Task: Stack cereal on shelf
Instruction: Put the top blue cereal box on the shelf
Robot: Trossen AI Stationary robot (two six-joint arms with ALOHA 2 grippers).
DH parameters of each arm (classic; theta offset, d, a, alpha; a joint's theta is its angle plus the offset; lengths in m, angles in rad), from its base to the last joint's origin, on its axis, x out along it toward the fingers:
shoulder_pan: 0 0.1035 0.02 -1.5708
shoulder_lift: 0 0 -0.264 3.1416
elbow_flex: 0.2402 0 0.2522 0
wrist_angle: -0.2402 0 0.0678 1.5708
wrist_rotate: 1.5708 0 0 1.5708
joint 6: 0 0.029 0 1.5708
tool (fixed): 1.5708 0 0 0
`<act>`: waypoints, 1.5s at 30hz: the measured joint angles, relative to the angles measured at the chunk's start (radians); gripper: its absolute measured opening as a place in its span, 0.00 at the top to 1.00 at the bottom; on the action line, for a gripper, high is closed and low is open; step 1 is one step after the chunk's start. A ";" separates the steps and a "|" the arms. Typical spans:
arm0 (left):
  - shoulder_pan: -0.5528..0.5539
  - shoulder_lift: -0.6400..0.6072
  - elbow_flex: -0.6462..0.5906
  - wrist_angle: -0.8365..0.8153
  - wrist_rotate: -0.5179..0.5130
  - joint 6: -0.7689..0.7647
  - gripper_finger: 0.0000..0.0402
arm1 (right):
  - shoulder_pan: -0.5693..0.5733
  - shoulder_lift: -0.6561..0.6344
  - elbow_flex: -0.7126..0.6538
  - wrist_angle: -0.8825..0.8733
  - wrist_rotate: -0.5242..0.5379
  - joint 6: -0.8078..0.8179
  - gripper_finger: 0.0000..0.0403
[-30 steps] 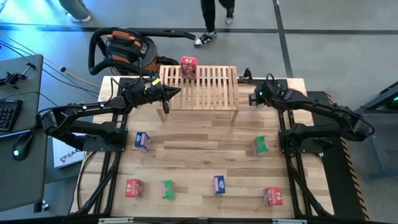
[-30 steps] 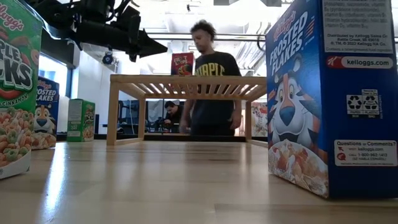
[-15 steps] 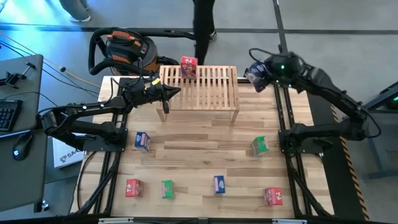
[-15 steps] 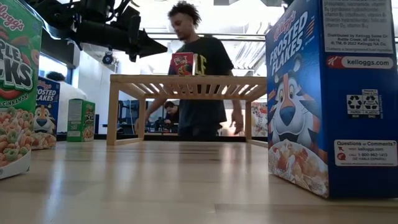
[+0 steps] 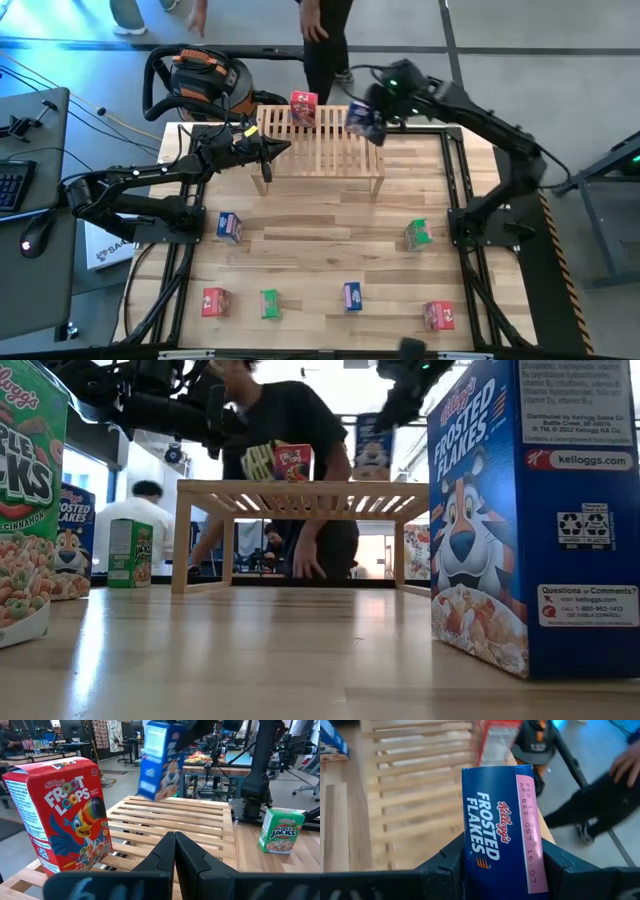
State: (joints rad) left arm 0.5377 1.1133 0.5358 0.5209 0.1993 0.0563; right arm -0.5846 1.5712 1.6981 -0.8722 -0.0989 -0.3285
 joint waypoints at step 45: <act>-0.004 0.000 0.000 -0.001 0.000 -0.003 1.00 | -0.066 0.399 0.486 -0.094 -0.060 -0.241 0.43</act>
State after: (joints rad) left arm 0.5339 1.1133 0.5362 0.5201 0.1997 0.0532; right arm -0.6504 1.9705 2.1836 -0.9665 -0.1592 -0.5690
